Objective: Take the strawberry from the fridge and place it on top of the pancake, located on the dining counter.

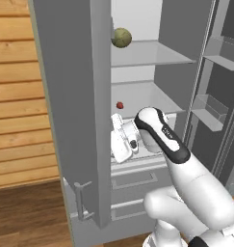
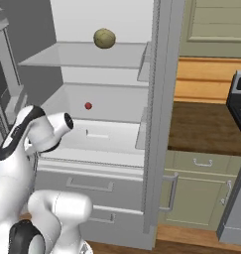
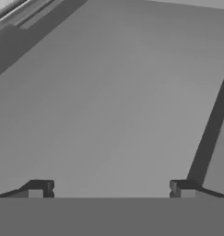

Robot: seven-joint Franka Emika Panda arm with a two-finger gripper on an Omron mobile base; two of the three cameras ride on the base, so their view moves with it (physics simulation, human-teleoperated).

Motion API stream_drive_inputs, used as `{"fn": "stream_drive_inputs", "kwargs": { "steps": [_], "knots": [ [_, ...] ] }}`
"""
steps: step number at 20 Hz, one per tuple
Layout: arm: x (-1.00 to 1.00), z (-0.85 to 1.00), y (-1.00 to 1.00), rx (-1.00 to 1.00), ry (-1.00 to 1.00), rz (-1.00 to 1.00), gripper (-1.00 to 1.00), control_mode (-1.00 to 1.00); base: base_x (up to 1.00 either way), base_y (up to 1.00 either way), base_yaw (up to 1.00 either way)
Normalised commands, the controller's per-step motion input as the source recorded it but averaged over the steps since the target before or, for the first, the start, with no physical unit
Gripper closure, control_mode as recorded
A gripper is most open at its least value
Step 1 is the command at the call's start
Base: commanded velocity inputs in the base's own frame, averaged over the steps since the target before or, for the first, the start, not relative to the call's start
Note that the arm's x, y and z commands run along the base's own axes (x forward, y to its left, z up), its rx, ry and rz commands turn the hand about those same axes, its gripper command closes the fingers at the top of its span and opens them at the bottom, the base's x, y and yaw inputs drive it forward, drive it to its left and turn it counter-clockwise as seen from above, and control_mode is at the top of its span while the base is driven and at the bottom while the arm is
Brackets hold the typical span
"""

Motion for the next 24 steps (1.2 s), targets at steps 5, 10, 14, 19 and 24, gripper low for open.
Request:
{"fn": "stream_drive_inputs", "kwargs": {
  "steps": [5, 10, 14, 19, 24],
  "knots": [
    [-0.02, 0.0, 0.62, 0.0, 0.0, -0.02, -1.0, -1.0, 0.0, 0.0, 0.0],
    [0.01, 0.0, 0.36, 0.0, 0.01, -0.03, -1.0, -1.0, 0.0, 0.0, 0.0],
    [0.18, -0.02, 0.49, 0.0, 0.09, -0.06, -1.0, -1.0, 0.0, 0.0, 0.0],
    [0.07, 0.0, 0.43, 0.0, 0.04, -0.07, -1.0, -1.0, 0.0, 0.0, 0.0],
    [0.0, 0.0, -0.51, 0.03, 0.0, -0.15, -1.0, -1.0, 0.0, 0.0, 0.0]
  ]
}}
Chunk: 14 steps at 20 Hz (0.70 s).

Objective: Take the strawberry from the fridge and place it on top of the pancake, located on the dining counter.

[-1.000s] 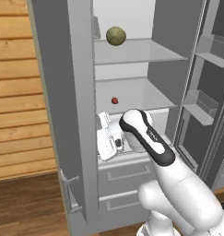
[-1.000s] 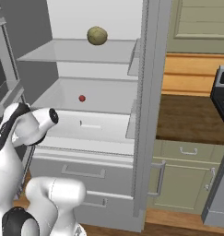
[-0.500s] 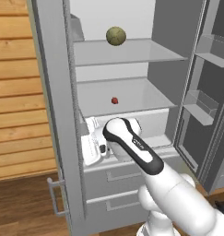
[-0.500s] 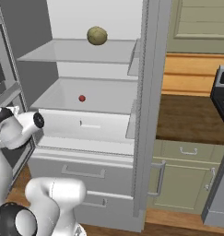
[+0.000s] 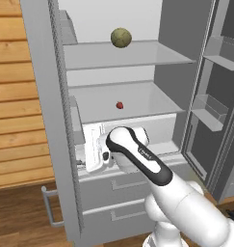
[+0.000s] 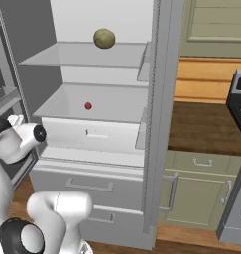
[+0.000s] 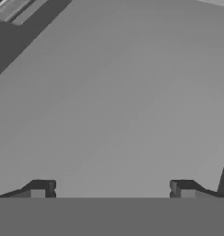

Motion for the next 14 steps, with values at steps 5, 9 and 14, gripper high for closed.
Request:
{"fn": "stream_drive_inputs", "kwargs": {
  "steps": [5, 9, 14],
  "knots": [
    [-0.05, 0.02, -0.84, -0.01, -0.03, -0.08, -1.0, -1.0, 0.0, 0.0, 0.0],
    [0.09, 0.0, -0.77, -0.26, -0.17, 0.38, -1.0, -1.0, 0.0, 0.0, 0.0],
    [0.28, -0.23, -1.0, -0.23, -0.3, 0.45, -1.0, -1.0, 0.0, 0.0, 0.0]
  ]
}}
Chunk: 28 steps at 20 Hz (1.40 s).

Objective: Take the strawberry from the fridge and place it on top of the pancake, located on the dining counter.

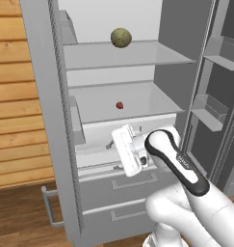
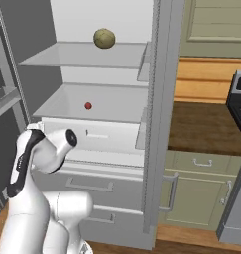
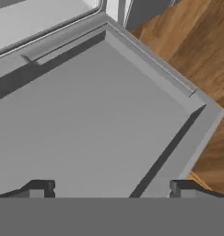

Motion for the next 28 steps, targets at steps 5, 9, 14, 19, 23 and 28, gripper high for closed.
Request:
{"fn": "stream_drive_inputs", "kwargs": {
  "steps": [5, 9, 14, 19, 23, 28],
  "knots": [
    [0.7, -0.53, -0.88, -0.27, -0.13, 0.4, -1.0, -1.0, 0.0, 0.0, 0.0],
    [0.52, -0.47, -0.52, -0.41, -0.19, 0.35, -1.0, -1.0, 0.0, 0.0, 0.0],
    [0.16, -0.23, -0.39, -0.55, -0.28, 0.25, -1.0, -1.0, 0.0, 0.0, 0.0],
    [-0.36, -0.14, -0.32, -0.59, -0.52, 0.05, -1.0, -1.0, 0.0, 0.0, 0.0],
    [-0.48, 0.43, -0.05, -0.38, -0.48, 0.04, -1.0, -1.0, 0.0, 0.0, 0.0],
    [-0.13, 0.27, -0.15, -0.03, -0.09, 0.0, -1.0, -1.0, 0.0, 0.0, 0.0]
  ]
}}
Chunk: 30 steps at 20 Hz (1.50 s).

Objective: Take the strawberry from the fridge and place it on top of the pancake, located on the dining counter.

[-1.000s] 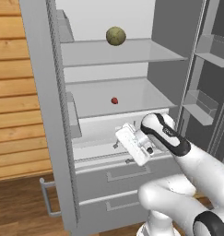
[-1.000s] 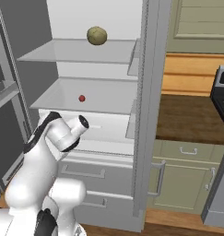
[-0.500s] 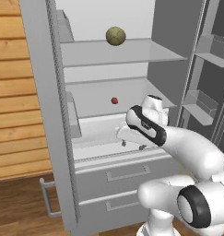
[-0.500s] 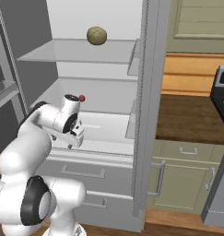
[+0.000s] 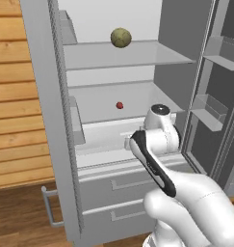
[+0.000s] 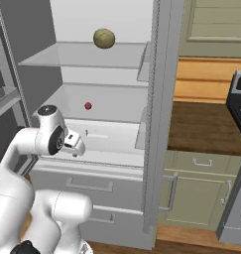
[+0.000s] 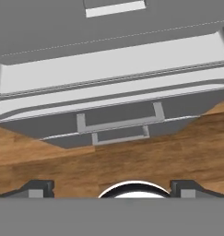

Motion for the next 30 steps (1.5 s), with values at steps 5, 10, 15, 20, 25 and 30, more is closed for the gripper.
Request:
{"fn": "stream_drive_inputs", "kwargs": {
  "steps": [5, 10, 15, 20, 25, 30],
  "knots": [
    [-0.08, 0.14, -0.29, 0.0, -0.01, 0.0, -1.0, -1.0, 0.0, 0.0, 0.0],
    [-0.46, 0.45, -0.17, -0.01, -0.01, 0.0, -1.0, -1.0, 0.0, 0.0, 0.0],
    [-0.41, 0.02, -0.02, -0.01, 0.0, 0.01, -1.0, -1.0, 0.0, 0.0, 0.0],
    [-0.29, -0.12, -0.05, -0.02, -0.01, 0.0, -1.0, -1.0, 0.0, 0.0, 0.0],
    [0.0, -0.01, 0.0, 0.0, 0.0, 0.0, -1.0, -1.0, 0.0, 0.0, 0.0],
    [0.0, 0.0, 0.04, 0.0, 0.0, 0.0, -1.0, -1.0, 0.0, 0.0, 0.0]
  ]
}}
